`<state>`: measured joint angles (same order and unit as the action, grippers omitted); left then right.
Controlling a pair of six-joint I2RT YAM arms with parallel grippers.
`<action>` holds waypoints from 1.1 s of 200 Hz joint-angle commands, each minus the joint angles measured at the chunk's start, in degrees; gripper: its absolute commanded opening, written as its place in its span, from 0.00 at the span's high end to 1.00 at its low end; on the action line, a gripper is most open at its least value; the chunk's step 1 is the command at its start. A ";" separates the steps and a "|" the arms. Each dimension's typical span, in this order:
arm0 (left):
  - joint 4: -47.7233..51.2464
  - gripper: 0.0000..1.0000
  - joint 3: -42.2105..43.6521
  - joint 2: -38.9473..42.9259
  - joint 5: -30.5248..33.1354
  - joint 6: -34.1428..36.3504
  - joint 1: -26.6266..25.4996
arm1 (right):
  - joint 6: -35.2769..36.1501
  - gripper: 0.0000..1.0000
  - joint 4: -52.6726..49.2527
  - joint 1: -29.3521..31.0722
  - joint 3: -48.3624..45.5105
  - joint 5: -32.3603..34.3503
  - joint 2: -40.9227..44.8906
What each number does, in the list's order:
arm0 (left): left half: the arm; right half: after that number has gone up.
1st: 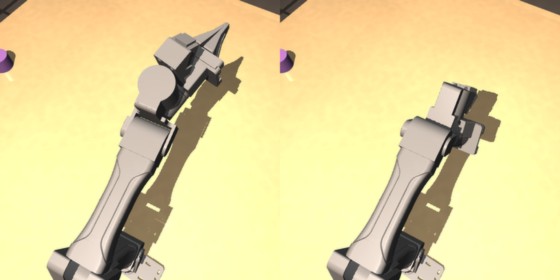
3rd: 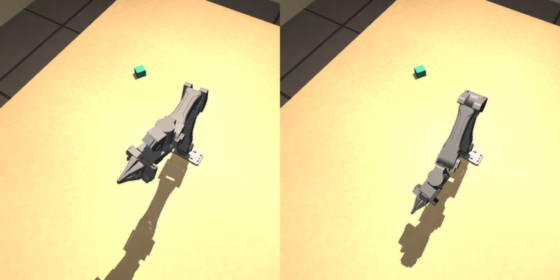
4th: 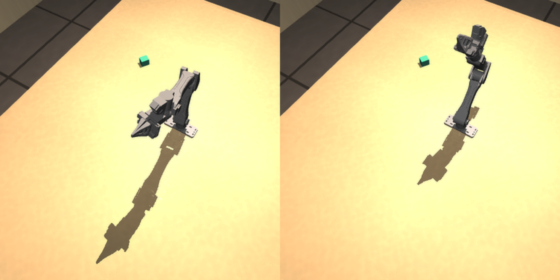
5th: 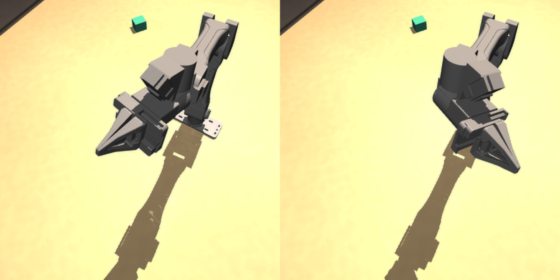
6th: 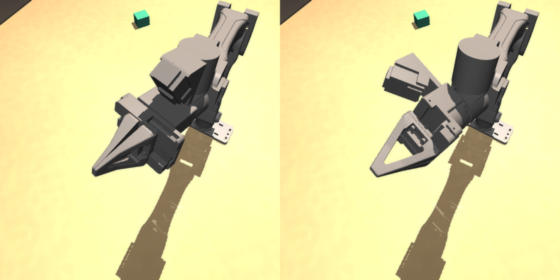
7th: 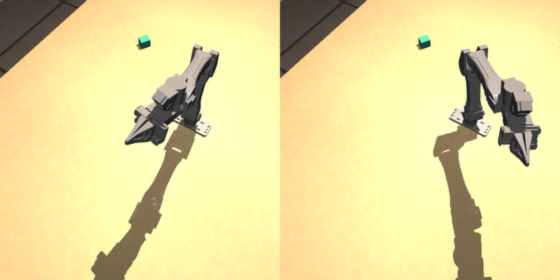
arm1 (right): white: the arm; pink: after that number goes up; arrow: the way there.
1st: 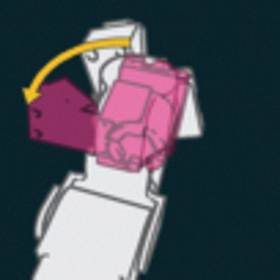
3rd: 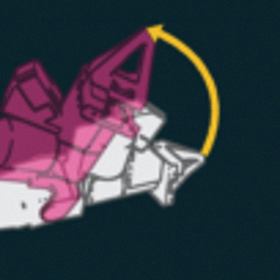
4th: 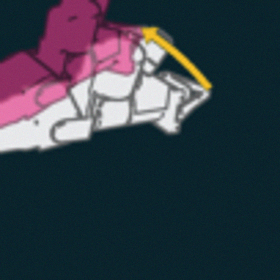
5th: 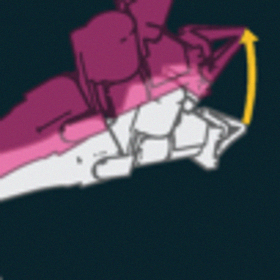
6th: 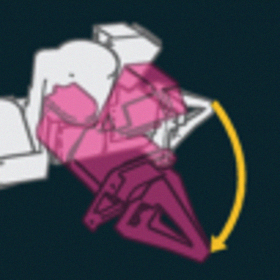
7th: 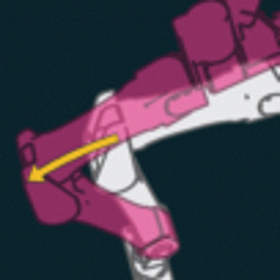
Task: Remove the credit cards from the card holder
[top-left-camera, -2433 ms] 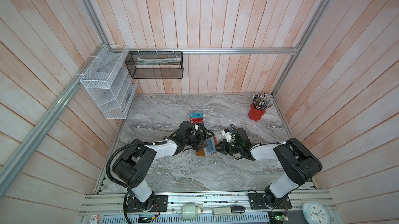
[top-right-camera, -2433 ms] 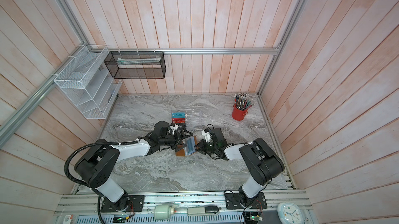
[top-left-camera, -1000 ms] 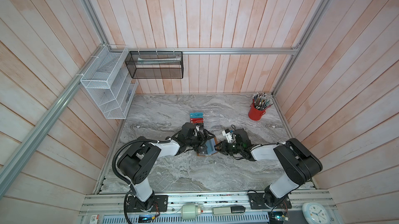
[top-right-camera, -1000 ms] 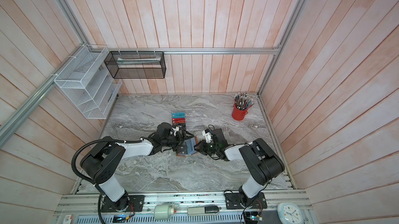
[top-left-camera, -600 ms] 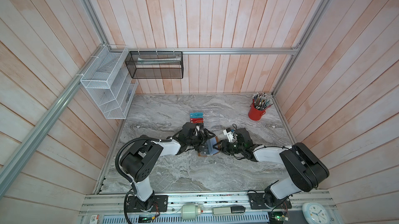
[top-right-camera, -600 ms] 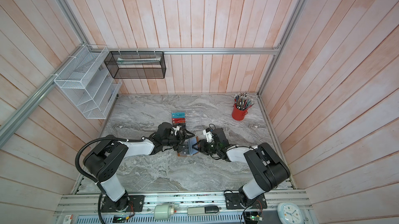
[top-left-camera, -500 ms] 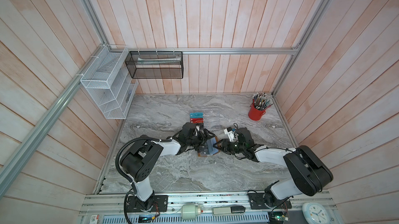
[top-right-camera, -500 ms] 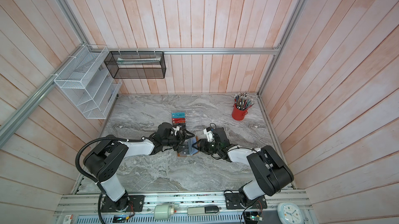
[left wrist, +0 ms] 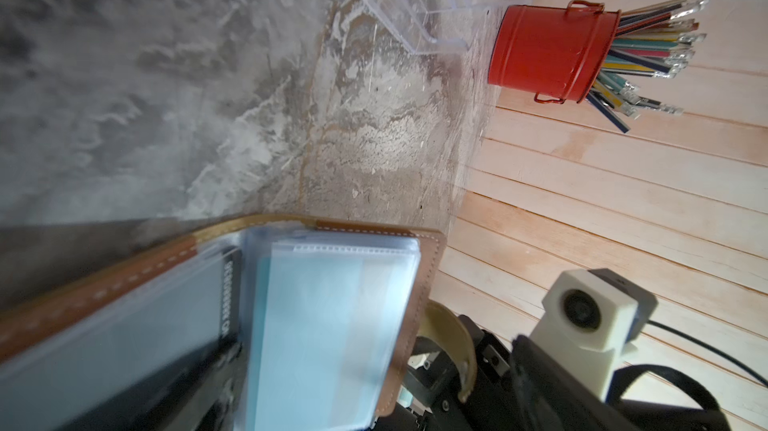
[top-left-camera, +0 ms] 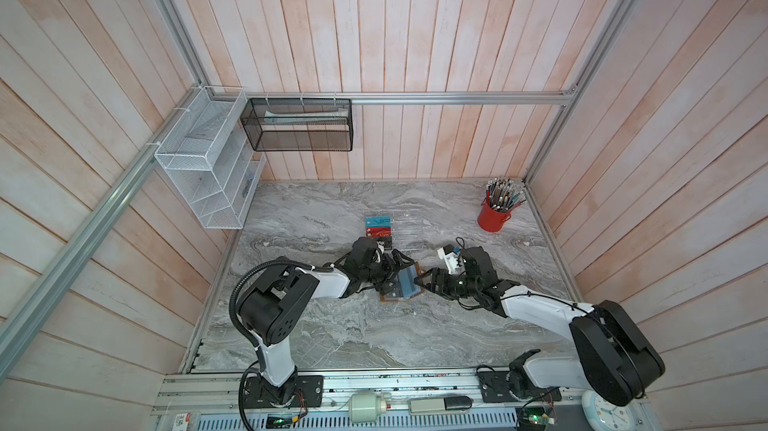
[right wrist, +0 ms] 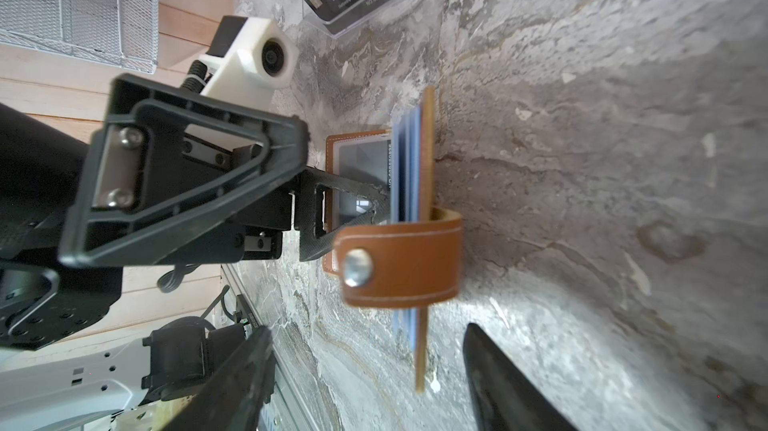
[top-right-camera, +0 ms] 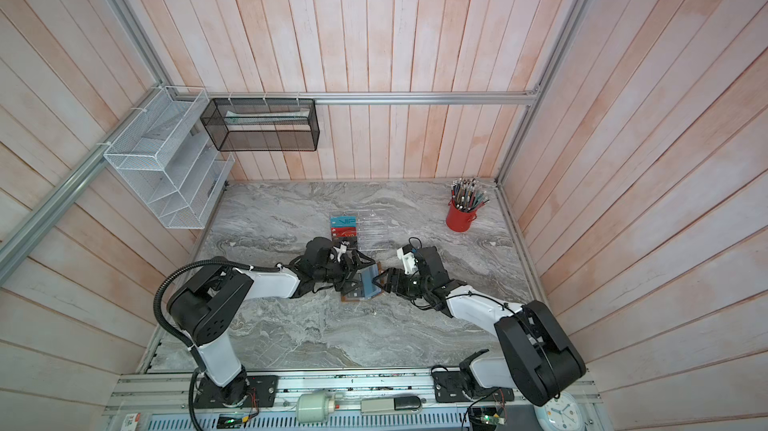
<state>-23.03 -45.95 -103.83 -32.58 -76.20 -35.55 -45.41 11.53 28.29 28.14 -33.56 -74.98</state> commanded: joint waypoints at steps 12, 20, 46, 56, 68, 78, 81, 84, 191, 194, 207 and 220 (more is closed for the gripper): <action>-2.03 0.00 0.68 -1.61 -0.03 -0.91 0.08 | 1.42 0.23 -3.15 -0.60 -0.96 0.98 5.97; -2.33 0.00 0.70 -1.62 -0.03 -1.05 0.04 | 0.61 0.22 -1.74 -0.56 -1.42 -0.02 6.78; -2.37 0.00 0.60 -1.73 -0.03 -1.54 0.04 | 0.39 0.22 2.99 0.17 -2.44 -3.41 6.61; -2.71 0.00 0.73 -1.81 -0.04 -1.91 0.04 | -0.77 0.22 6.54 0.61 -3.66 -4.09 6.42; -3.27 0.00 0.95 -1.94 -0.10 -2.42 0.04 | -2.50 0.22 11.05 1.02 -5.38 -5.19 6.09; -3.77 0.00 1.16 -2.00 -0.12 -2.93 0.04 | -3.01 0.21 13.13 1.37 -5.98 -5.35 5.66; -3.92 0.00 1.28 -2.10 -0.12 -3.00 0.11 | -3.02 0.21 13.33 1.61 -6.08 -5.14 5.53; -4.11 0.00 1.35 -2.08 -0.12 -3.05 0.12 | -2.94 0.21 13.46 1.77 -6.12 -4.96 5.40; -5.37 0.00 3.13 -2.40 -0.43 -3.67 0.78 | -1.46 0.22 19.01 4.06 -0.42 -4.10 -8.20; -5.29 0.00 3.15 -2.33 -0.46 -3.63 0.90 | -1.46 0.23 19.23 4.05 -0.31 -4.07 -8.70; -5.34 0.00 3.37 -2.21 -0.56 -3.60 1.17 | -1.68 0.23 19.47 4.04 0.35 -3.79 -10.51; -5.33 0.00 3.51 -2.03 -0.49 -3.52 1.36 | -1.92 0.24 20.00 4.03 0.52 -3.54 -11.82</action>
<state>-28.62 -43.97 -104.97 -33.08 -79.66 -34.87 -47.81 29.15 32.12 27.22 -37.56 -84.62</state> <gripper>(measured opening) 0.999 0.766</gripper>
